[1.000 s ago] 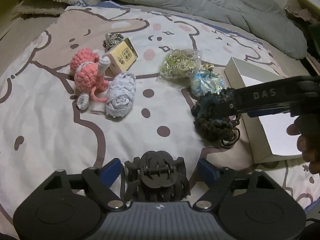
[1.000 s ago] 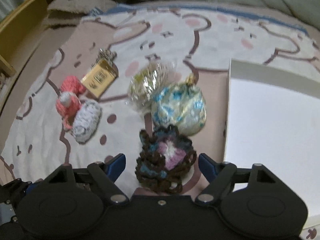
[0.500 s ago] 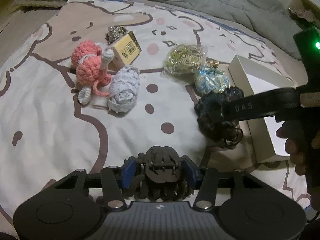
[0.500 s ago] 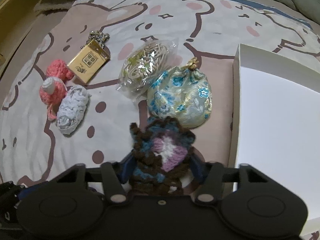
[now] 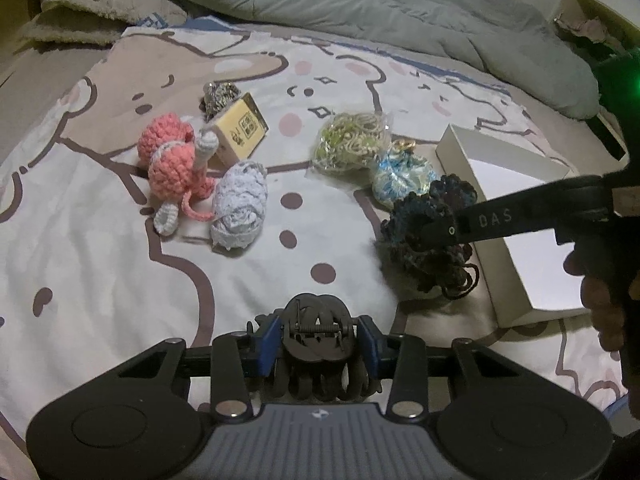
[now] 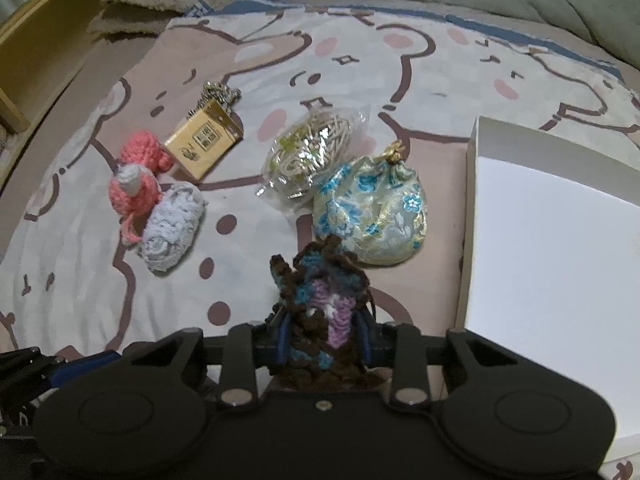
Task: Organize objects
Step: 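Close the left tool on the claw clip while the right tool grips the crocheted scrunchie, then lift and carry the claw clip and scrunchie with both tools over the white box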
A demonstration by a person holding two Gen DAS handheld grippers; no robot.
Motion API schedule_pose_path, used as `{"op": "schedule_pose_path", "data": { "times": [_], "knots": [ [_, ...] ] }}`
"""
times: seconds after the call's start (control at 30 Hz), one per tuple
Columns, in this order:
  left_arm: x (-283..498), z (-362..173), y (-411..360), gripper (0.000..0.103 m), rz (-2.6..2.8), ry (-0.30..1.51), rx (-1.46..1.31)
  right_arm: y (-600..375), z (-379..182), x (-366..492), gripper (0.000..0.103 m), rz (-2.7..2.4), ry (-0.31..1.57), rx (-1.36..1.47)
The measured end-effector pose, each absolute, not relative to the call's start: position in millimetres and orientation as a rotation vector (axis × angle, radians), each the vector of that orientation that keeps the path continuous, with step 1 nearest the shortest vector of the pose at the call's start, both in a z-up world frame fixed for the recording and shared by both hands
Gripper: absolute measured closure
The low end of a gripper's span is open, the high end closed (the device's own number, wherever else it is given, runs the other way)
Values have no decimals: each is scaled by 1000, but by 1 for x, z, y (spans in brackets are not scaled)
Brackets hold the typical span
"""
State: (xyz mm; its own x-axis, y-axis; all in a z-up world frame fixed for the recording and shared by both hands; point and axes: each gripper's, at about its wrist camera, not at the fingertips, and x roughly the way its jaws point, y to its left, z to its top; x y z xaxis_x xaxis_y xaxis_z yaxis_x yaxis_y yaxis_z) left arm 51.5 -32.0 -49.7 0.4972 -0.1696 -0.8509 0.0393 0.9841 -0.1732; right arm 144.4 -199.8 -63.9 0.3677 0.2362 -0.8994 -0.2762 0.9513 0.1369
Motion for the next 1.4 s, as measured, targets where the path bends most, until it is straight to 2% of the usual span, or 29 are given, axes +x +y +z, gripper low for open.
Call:
{"op": "schedule_pose_path", "data": {
  "times": [0.93, 1.4],
  "knots": [
    [77, 53, -18, 60, -108, 830, -111, -239, 21, 101, 71, 300, 922, 134],
    [129, 99, -83, 60, -218, 728, -66, -292, 67, 120, 71, 167, 777, 253]
  ]
}}
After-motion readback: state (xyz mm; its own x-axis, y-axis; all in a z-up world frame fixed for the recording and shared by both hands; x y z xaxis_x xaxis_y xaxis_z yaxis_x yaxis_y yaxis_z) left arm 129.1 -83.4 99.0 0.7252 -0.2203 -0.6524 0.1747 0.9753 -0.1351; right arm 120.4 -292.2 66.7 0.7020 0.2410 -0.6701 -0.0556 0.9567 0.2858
